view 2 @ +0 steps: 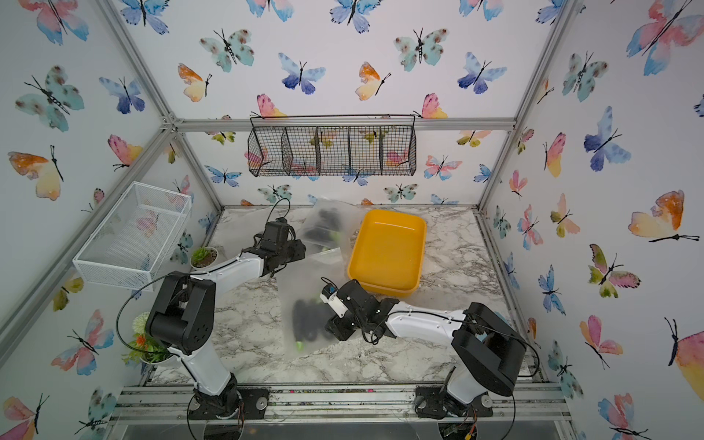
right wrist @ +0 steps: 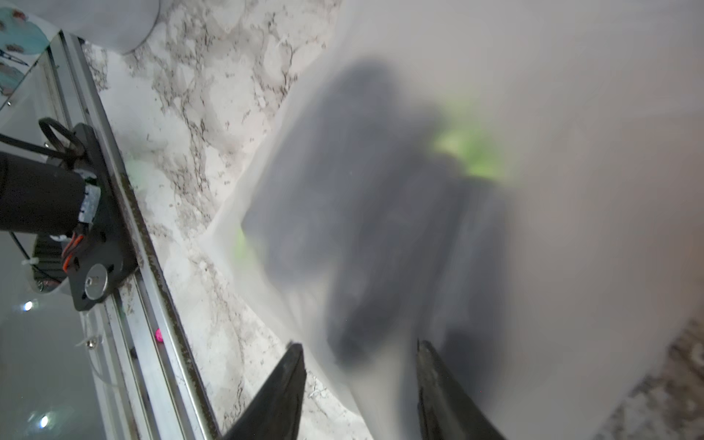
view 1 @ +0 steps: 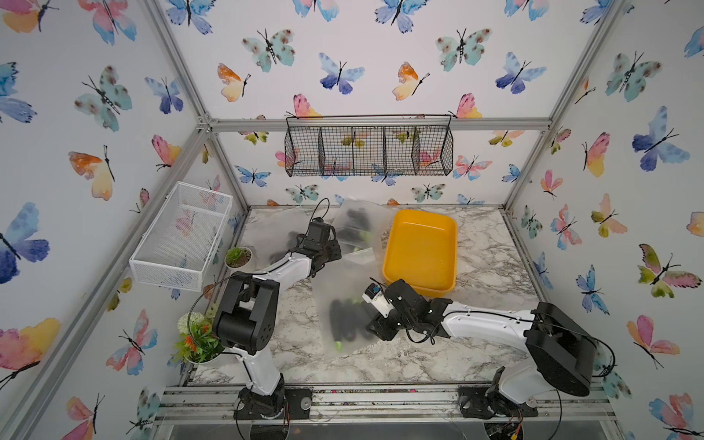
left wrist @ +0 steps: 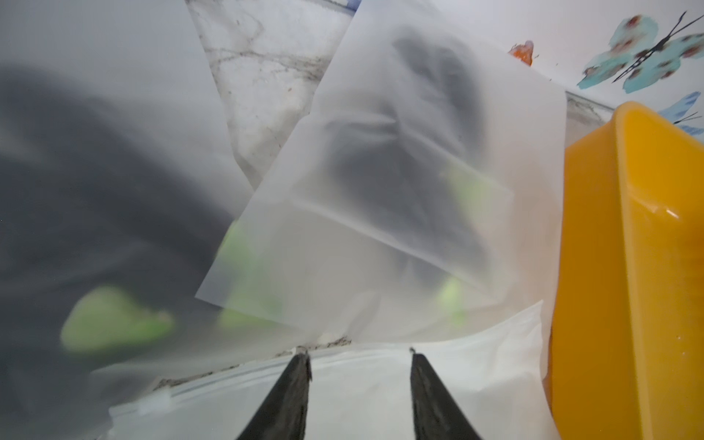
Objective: Place the eggplant in a zip-top bag and seal the zipper
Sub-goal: Adjust the zipper food storage bag at the center of the board, then reset both arms
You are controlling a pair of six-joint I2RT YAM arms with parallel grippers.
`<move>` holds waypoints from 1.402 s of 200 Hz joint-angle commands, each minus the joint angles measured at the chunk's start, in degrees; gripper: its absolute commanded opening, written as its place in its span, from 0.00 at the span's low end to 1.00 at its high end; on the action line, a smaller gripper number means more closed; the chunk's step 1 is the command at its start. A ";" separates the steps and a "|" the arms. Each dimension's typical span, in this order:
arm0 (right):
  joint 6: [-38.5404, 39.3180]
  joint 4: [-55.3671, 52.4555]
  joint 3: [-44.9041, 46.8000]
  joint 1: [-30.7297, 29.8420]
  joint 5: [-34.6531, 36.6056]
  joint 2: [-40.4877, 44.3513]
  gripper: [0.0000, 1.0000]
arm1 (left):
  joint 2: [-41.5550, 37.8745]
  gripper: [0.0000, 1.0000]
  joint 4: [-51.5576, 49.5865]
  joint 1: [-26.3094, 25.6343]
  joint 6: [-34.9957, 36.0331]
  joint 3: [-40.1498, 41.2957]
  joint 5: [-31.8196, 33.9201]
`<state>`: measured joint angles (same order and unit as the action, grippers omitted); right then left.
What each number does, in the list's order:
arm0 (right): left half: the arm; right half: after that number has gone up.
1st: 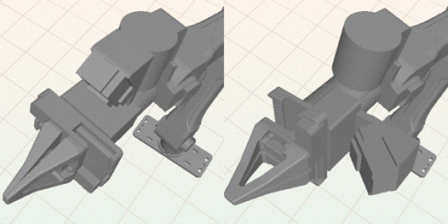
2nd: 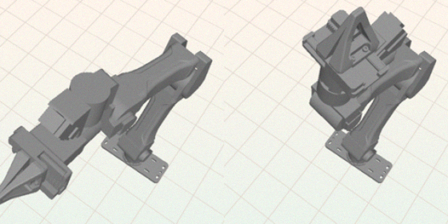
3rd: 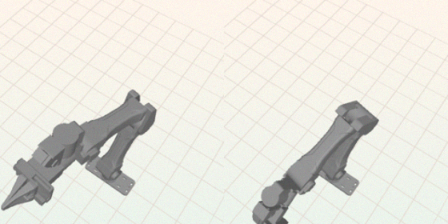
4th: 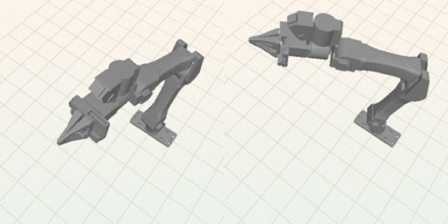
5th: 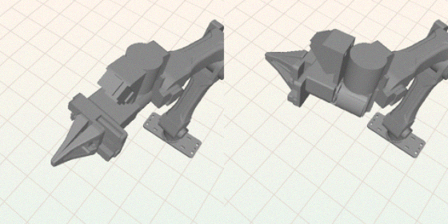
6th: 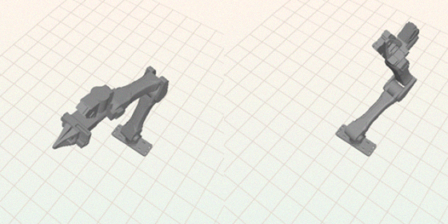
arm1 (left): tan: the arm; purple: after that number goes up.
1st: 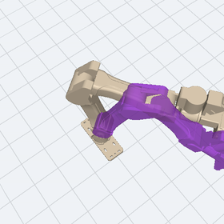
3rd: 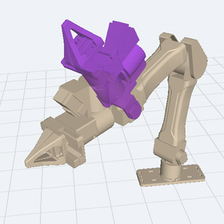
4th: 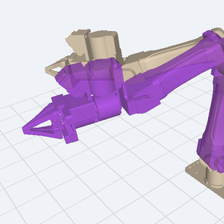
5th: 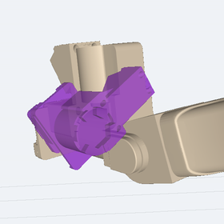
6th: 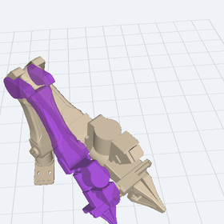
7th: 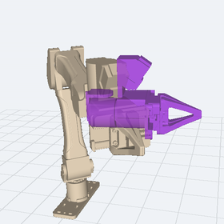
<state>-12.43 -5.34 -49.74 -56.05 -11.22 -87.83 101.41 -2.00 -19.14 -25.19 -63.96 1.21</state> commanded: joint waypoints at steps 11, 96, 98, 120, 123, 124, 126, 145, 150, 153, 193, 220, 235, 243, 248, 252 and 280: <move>4.43 -5.31 -7.89 7.64 6.88 1.55 0.54 | -2.74 0.44 -0.07 0.07 -1.17 4.43 0.69; 14.25 29.82 8.27 29.70 37.63 7.31 0.99 | -23.21 0.98 25.33 3.89 14.79 26.52 22.00; 14.44 30.53 8.80 30.68 37.67 7.48 0.99 | -23.72 0.98 25.43 4.38 15.23 27.01 21.84; 13.18 30.10 11.20 42.42 32.36 9.02 0.99 | -28.80 0.98 27.67 9.14 17.73 33.84 22.94; 12.56 30.02 11.57 44.03 31.99 9.14 0.99 | -29.39 0.98 28.36 9.57 18.28 34.95 23.61; 12.41 30.12 11.71 44.46 31.85 9.20 0.99 | -29.54 0.98 28.63 9.65 18.40 35.31 23.86; 12.09 30.26 12.11 45.31 31.39 9.29 0.99 | -29.80 0.98 28.96 9.91 18.66 35.95 24.30; 10.59 35.58 16.77 51.26 28.63 9.96 0.99 | -31.53 0.98 33.91 12.21 20.83 42.19 24.62; 10.92 37.10 17.80 51.67 27.68 9.79 0.99 | -31.57 0.98 35.75 12.63 20.46 43.57 24.52; 11.31 38.12 18.36 51.74 27.09 9.60 0.99 | -31.42 0.99 36.63 12.87 20.24 44.32 24.16; 9.55 55.89 27.70 52.79 18.58 2.95 0.99 | -25.05 0.98 58.88 15.49 22.01 50.39 12.98; 10.97 79.68 36.09 52.89 15.65 -4.55 0.99 | -17.95 0.99 75.19 16.32 23.56 55.42 7.75; 11.16 69.95 33.83 52.87 14.95 -1.82 0.99 | -18.77 0.98 72.89 16.94 23.44 55.10 6.20; 11.54 71.53 34.02 52.89 14.43 -2.83 0.99 | -18.62 0.98 72.32 16.90 24.63 54.65 3.88; 11.55 74.79 34.65 52.89 13.99 -3.81 1.00 | -18.34 0.99 72.35 16.82 25.86 54.40 2.08; 11.55 77.07 35.24 52.89 14.01 -4.33 1.00 | -18.29 0.98 72.59 16.67 25.91 54.53 2.45; 11.25 71.07 34.31 52.89 14.42 -2.06 1.00 | -17.96 0.98 72.66 16.59 25.06 54.29 4.41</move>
<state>-1.65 64.86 -14.59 -3.36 4.62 -91.20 82.78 66.78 -2.72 -1.30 -9.02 7.73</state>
